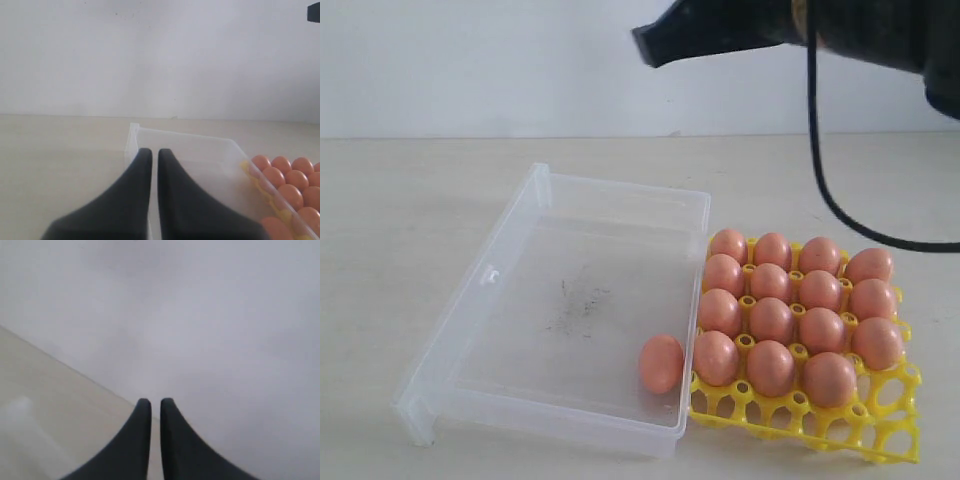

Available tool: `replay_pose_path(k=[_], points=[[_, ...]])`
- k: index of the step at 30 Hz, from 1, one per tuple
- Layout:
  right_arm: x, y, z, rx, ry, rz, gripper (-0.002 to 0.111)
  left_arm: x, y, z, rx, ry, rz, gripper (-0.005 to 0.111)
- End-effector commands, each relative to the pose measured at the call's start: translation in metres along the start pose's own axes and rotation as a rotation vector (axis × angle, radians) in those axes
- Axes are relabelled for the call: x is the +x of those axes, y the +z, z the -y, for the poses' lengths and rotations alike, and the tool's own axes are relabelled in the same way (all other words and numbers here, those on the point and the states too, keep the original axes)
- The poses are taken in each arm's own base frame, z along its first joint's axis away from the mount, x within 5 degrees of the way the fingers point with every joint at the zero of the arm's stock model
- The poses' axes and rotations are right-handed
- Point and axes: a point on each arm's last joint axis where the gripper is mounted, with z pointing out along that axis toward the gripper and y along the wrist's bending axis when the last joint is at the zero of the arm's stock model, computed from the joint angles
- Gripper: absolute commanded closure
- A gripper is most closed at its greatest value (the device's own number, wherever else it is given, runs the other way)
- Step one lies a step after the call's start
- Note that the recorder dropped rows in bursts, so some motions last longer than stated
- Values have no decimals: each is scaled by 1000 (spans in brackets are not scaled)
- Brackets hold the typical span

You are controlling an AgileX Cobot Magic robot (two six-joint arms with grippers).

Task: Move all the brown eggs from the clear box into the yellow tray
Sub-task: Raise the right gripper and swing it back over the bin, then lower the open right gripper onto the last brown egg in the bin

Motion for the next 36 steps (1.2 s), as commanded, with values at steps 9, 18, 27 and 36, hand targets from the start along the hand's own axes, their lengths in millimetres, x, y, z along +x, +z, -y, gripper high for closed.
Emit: replay_pose_path(k=[9,18,27,36], points=[[61,-7,-46,-411,42,-758,108,1,0,0,9,-10,0,103],[64,68,-91,-431,137,-957,108,0,0,0,10,-10,3,103],[86,88,-131,-560,334,-1185,68,0,0,0,10,-10,3,103],[101,96,-132,-452,318,-1262,61,1,0,0,9,-10,1,103]])
